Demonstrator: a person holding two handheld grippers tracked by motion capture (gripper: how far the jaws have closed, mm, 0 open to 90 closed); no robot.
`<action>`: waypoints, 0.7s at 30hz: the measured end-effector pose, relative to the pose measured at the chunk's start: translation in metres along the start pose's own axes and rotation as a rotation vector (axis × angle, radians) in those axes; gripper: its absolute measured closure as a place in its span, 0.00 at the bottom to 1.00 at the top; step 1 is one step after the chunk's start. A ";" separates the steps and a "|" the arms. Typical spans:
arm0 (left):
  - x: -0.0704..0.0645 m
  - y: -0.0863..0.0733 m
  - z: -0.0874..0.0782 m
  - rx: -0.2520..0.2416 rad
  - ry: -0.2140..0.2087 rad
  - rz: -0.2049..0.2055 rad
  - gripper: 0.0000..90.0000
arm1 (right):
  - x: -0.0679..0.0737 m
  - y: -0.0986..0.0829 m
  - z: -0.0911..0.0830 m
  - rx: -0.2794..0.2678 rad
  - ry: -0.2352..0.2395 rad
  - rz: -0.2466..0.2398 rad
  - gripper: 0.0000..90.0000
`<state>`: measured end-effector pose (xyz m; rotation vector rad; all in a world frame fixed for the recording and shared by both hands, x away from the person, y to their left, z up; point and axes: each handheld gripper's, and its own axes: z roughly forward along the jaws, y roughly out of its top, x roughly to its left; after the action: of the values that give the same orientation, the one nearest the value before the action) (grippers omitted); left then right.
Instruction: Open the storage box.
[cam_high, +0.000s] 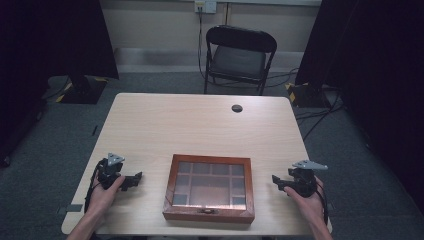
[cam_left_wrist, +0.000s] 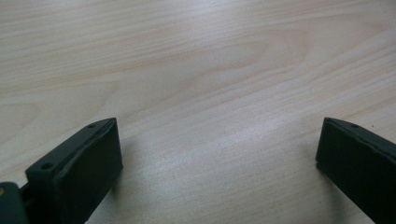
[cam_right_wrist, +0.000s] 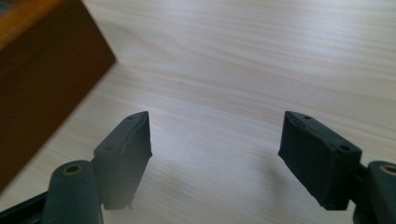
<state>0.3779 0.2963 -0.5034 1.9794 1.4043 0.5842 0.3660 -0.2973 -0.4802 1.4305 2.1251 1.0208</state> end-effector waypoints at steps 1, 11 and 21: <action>0.000 0.000 0.000 0.000 -0.001 -0.001 0.00 | 0.002 0.002 -0.002 -0.008 0.019 0.002 0.29; 0.000 0.000 0.000 0.000 0.000 0.000 0.00 | 0.040 0.023 -0.019 -0.073 0.203 -0.060 0.45; 0.000 0.000 0.000 -0.001 0.002 0.000 0.00 | 0.094 0.043 -0.033 -0.081 0.415 -0.197 0.64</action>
<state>0.3778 0.2962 -0.5034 1.9783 1.4048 0.5864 0.3326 -0.2143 -0.4185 1.0107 2.4154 1.4011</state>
